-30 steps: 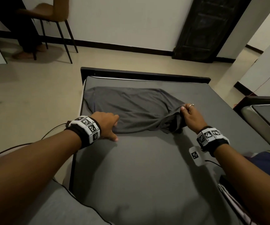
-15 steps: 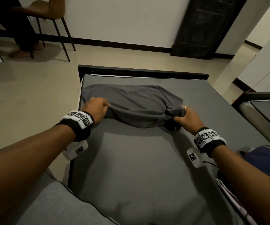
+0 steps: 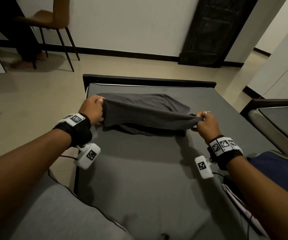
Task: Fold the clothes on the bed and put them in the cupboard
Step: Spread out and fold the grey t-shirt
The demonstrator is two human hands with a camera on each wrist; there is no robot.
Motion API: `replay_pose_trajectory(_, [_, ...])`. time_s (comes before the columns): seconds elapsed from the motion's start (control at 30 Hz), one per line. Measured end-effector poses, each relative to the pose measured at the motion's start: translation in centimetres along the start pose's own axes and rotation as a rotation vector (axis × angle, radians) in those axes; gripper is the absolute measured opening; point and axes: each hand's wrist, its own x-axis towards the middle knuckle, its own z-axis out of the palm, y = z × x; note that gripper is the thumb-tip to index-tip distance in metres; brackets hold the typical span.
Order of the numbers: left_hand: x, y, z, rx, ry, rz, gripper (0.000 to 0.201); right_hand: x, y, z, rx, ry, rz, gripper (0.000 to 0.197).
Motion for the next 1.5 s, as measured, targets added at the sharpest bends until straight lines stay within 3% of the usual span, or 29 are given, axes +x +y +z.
replay_pose_trajectory(0.13, [-0.3, -0.4, 0.1, -0.163, -0.134, -0.302, 0.024, -1.4, -0.2, 0.0, 0.193, -0.125, 0.181, 0.033])
replay_pose_trajectory(0.23, [-1.2, -1.5, 0.6, -0.022, -0.340, -0.525, 0.042, -2.1, -0.3, 0.2, 0.190, -0.161, 0.209, 0.036])
replay_pose_trajectory(0.3, [-1.7, -2.3, 1.0, 0.129, -0.461, -0.583, 0.050, -2.2, 0.2, 0.5, 0.160, -0.151, 0.202, 0.037])
replay_pose_trajectory(0.43, [-1.3, -3.3, 0.8, 0.467, -0.548, -0.569, 0.050, -2.0, 1.3, 1.1, 0.105, -0.118, 0.218, 0.032])
replay_pose_trajectory(0.53, [-0.5, -3.6, 0.8, 0.518, -0.524, -0.492, 0.059, -1.6, 2.1, 1.8, 0.100, -0.121, 0.226, 0.030])
replay_pose_trajectory(0.63, [-0.5, -2.7, 1.3, 0.580, -0.430, -0.307, 0.058, -1.6, 2.2, 2.4, 0.113, -0.164, 0.228, 0.019])
replay_pose_trajectory(0.67, [-0.6, -2.2, 1.4, 0.573, -0.392, -0.241, 0.053, -1.5, 2.2, 2.4, 0.131, -0.161, 0.239, 0.030])
replay_pose_trajectory(0.73, [-0.6, -1.3, 1.5, 0.456, -0.320, -0.160, 0.044, -1.6, 1.8, 2.4, 0.179, -0.136, 0.255, 0.049])
replay_pose_trajectory(0.8, [0.0, -1.4, 1.1, 0.335, -0.228, -0.119, 0.044, -2.1, 1.0, 2.3, 0.202, -0.110, 0.237, 0.042])
replay_pose_trajectory(0.87, [0.2, -1.6, 0.5, 0.256, -0.140, -0.124, 0.044, -2.8, 0.2, 2.0, 0.184, -0.091, 0.195, 0.019])
replay_pose_trajectory(0.97, [-0.8, -0.6, -0.4, -0.006, -0.095, -0.189, 0.029, -3.8, -0.3, 1.5, 0.203, -0.060, 0.131, 0.034])
replay_pose_trajectory(1.07, [-1.5, 0.2, -1.1, -0.148, -0.088, -0.240, 0.020, -4.7, -0.8, 0.8, 0.242, -0.086, 0.106, 0.030])
replay_pose_trajectory(1.17, [-2.3, 0.0, -1.8, -0.232, -0.228, -0.435, 0.026, -5.2, -1.0, 0.1, 0.308, -0.133, 0.152, 0.023])
replay_pose_trajectory(1.27, [-3.7, -1.0, -2.8, 0.078, -0.387, -0.584, 0.031, -5.6, -0.9, -1.2, 0.157, -0.221, 0.160, 0.016])
replay_pose_trajectory(1.33, [-4.3, -2.0, -3.3, 0.273, -0.464, -0.608, 0.036, -5.7, -0.5, -2.2, -0.087, -0.237, 0.072, 0.022])
replay_pose_trajectory(1.4, [-4.5, -2.7, -3.8, 0.376, -0.561, -0.594, 0.043, -6.0, -0.3, -2.8, -0.299, -0.158, -0.045, 0.027])
replay_pose_trajectory(1.5, [-5.3, -1.7, -3.8, 0.276, -0.666, -0.504, 0.045, -6.3, 0.2, -3.3, -0.298, 0.019, -0.102, 0.029])
